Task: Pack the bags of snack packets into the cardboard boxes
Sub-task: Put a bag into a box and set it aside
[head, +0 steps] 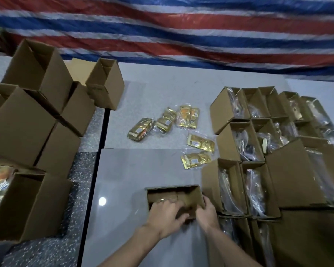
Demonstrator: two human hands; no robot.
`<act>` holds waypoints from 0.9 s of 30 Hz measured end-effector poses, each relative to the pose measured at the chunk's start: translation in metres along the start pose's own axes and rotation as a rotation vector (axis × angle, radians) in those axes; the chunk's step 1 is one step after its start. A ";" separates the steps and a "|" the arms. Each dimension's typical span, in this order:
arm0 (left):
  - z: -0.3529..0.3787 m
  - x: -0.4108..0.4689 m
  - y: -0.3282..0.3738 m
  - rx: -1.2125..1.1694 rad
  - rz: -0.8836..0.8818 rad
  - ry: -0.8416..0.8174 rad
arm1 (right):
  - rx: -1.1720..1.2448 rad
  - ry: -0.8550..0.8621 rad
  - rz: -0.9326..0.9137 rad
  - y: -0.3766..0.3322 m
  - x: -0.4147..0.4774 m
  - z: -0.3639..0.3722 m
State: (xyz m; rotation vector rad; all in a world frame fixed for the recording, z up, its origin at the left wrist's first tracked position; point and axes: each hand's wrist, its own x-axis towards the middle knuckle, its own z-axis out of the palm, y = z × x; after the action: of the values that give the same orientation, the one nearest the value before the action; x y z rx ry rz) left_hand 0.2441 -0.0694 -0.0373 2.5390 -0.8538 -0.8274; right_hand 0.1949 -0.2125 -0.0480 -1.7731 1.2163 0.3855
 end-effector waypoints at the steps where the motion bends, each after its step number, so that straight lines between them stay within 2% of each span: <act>1: -0.009 0.001 -0.002 -0.084 -0.014 0.076 | -0.010 0.008 -0.004 -0.002 0.003 -0.001; 4: -0.040 0.017 -0.011 -0.289 -0.064 0.303 | -0.006 0.021 -0.014 -0.006 0.007 -0.001; 7: -0.066 0.053 -0.027 -0.329 -0.154 0.353 | 0.007 0.022 -0.008 -0.008 0.007 0.000; 10: -0.075 0.102 -0.045 -0.316 -0.246 0.206 | -0.002 0.020 0.013 -0.010 0.007 -0.001; 13: -0.070 0.151 -0.055 -0.455 -0.360 0.040 | -0.032 0.024 0.038 -0.011 0.010 -0.002; 18: -0.041 0.209 -0.051 -0.597 -0.473 -0.115 | -0.077 0.024 0.051 -0.014 0.017 -0.008; 20: -0.032 0.220 -0.045 -0.570 -0.491 -0.160 | -0.115 0.009 0.053 -0.014 0.019 -0.010; 22: -0.020 0.231 -0.041 -0.340 -0.368 -0.131 | -0.151 -0.019 0.058 -0.015 0.021 -0.013; 24: -0.008 0.238 -0.038 0.000 -0.102 -0.108 | -0.175 -0.051 0.057 -0.019 0.025 -0.016; 26: -0.001 0.240 -0.034 0.245 0.133 -0.175 | -0.184 -0.071 0.041 -0.022 0.029 -0.019; 27: 0.000 0.240 -0.033 0.305 0.182 -0.208 | -0.186 -0.084 0.028 -0.024 0.030 -0.021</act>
State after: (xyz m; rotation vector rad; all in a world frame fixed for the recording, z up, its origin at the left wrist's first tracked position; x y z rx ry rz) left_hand 0.4148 -0.1959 -0.1536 2.6047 -1.3486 -0.9777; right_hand 0.2246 -0.2444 -0.0452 -1.8789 1.1784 0.6004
